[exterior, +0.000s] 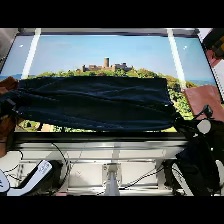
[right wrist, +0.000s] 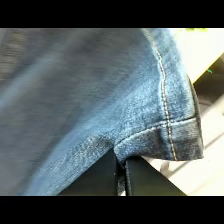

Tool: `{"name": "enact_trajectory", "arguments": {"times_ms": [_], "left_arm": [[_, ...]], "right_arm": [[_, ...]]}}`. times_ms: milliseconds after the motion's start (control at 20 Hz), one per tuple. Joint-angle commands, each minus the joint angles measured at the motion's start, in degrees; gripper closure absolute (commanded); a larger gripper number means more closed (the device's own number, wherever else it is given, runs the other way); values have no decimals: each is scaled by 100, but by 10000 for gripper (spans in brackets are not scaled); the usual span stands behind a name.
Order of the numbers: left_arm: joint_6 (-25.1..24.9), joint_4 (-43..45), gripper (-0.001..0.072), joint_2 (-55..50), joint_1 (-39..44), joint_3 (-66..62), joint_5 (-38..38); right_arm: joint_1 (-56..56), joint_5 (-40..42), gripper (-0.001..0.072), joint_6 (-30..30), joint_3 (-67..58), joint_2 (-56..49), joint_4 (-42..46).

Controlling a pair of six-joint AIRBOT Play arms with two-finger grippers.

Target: Fold the clothes and pants, and hang the long-sleeved shirts on hangers.

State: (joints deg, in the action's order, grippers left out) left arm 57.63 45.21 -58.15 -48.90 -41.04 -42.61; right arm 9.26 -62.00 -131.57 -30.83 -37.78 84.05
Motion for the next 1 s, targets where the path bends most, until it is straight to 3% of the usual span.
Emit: {"name": "enact_trajectory", "arguments": {"times_ms": [0, 250, 450, 650, 950], "left_arm": [[0, -247, 647, 310, 0, -105, 2], [280, -238, 650, 765, 50, -595, 37], [588, -195, 650, 651, 413, -730, 555], [960, -197, 650, 151, 855, -737, 1174], [975, -201, 650, -857, 1388, -1093, 1694]], "right_arm": [[-2, 111, 690, 229, -706, 42, -179], [-2, 798, 691, 232, -1294, 37, -173], [-2, 1325, 691, 232, -1292, -483, -214], [-2, 2520, 691, 232, -1294, -1362, -557], [-310, 3912, 691, 448, -1561, -2575, -1023]]}}
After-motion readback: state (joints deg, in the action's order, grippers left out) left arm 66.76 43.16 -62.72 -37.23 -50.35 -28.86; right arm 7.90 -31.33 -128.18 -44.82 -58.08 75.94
